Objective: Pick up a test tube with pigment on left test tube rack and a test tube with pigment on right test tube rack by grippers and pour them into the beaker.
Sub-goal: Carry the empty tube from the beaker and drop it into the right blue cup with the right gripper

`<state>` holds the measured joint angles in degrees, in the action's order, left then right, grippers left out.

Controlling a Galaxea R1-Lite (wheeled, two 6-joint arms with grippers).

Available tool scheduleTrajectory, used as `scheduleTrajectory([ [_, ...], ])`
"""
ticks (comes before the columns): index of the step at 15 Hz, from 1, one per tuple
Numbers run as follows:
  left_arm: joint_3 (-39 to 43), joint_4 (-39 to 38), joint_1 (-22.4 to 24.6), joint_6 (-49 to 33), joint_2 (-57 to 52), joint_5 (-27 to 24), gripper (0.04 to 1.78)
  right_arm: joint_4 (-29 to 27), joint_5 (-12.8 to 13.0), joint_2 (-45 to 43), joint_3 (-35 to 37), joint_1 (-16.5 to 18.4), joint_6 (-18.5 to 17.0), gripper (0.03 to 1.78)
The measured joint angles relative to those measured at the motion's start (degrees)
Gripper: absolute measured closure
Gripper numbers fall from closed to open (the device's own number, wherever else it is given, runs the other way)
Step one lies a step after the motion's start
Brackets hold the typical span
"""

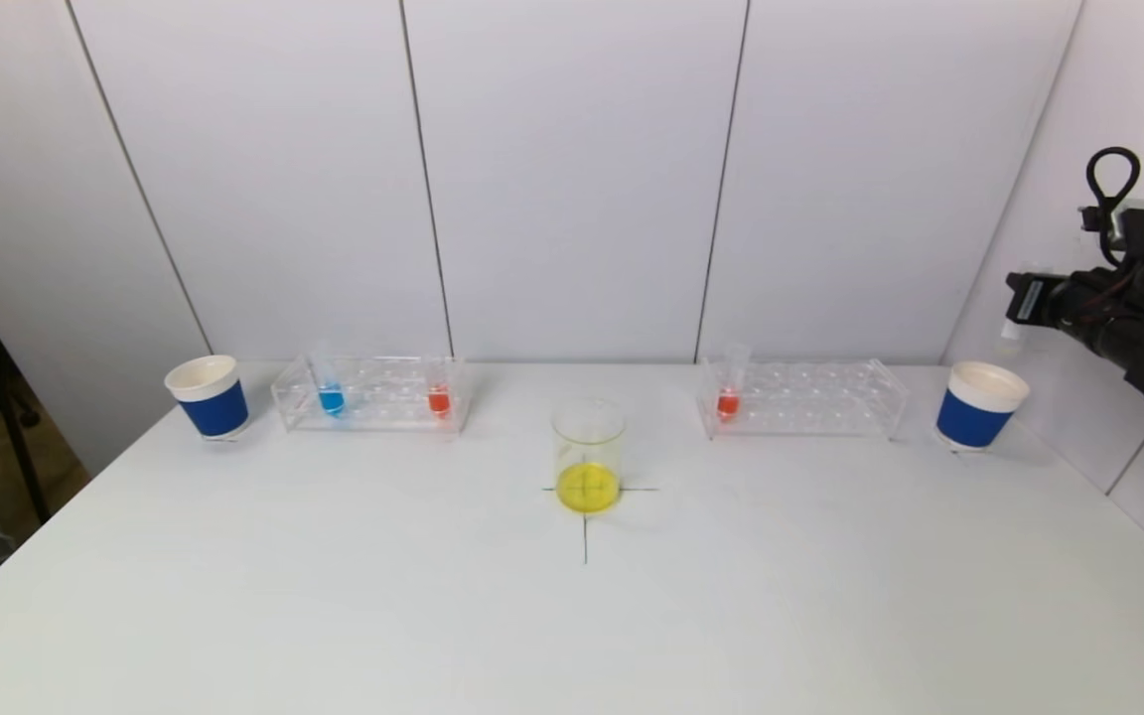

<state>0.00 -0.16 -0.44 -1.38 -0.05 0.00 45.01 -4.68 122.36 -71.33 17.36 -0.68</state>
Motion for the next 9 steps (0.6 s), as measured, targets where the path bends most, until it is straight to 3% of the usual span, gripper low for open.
scheduleTrajectory([
  [3, 0.0, 0.0, 0.0, 0.0, 0.0, 0.0, 0.06, 0.3, -0.1, 0.2, 2.6, 0.5, 0.0, 1.36],
  [7, 0.0, 0.0, 0.0, 0.0, 0.0, 0.0, 0.06, 8.1, -0.5, 1.4, 6.5, 0.6, 0.1, 1.36],
  [9, 0.0, 0.0, 0.0, 0.0, 0.0, 0.0, 0.06, 8.5, -0.5, 1.9, 7.4, 0.6, 0.1, 1.36],
])
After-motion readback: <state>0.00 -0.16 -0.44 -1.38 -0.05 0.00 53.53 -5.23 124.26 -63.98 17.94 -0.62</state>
